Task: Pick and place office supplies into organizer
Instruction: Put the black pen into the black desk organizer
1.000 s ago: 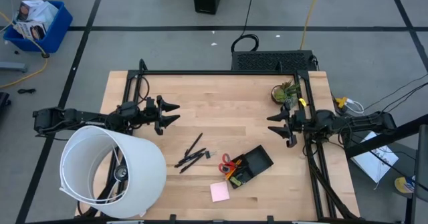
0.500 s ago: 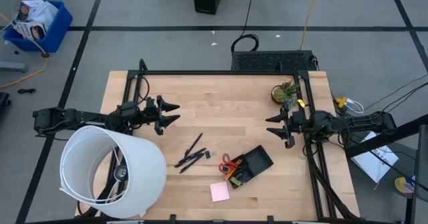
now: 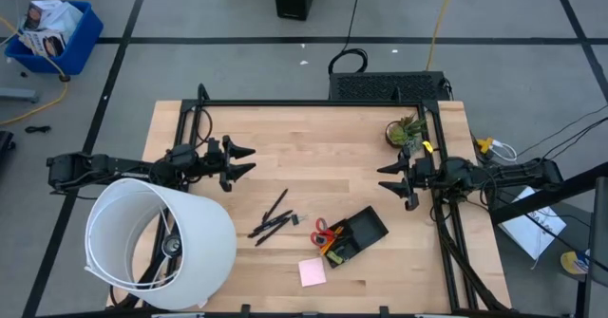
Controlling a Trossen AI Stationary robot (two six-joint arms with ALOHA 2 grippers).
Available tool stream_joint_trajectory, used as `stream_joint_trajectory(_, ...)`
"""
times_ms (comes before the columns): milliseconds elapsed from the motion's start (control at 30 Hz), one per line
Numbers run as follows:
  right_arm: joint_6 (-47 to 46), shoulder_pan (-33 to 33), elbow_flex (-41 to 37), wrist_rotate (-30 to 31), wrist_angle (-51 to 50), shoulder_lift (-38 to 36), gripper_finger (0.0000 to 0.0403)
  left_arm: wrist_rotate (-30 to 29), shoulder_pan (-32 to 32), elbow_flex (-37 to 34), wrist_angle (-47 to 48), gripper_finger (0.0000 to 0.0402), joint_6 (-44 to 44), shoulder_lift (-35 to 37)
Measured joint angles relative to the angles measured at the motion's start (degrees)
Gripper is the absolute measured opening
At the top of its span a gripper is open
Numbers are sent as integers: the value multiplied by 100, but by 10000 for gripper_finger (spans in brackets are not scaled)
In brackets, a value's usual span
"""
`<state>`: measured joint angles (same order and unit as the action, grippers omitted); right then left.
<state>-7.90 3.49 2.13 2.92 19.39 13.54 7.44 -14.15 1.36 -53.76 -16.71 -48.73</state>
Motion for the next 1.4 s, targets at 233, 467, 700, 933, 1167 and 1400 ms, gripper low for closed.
stream_joint_trajectory(233, 0, 0, -2, 0, -1, 0, 183, -2, -2, 0, 1, 253, 2, 0)
stream_joint_trajectory(467, 0, 0, -2, 0, -1, 0, 183, -69, -5, -2, 133, 253, 261, -1)
stream_joint_trajectory(700, 0, 0, -2, 1, -3, 0, 183, 324, -50, -2, 407, 253, 126, 8)
stream_joint_trajectory(933, 0, 0, -2, 0, -4, 0, 183, 437, -142, -2, 1060, 253, 828, -39)
stream_joint_trajectory(1167, 1, 0, -2, 2, -5, 0, 183, 605, -167, 117, 1127, 253, 2484, -169)
stream_joint_trajectory(1400, 2, -2, -4, 2, -15, 7, 183, 1002, -269, 1173, 1797, 253, 1930, -769)
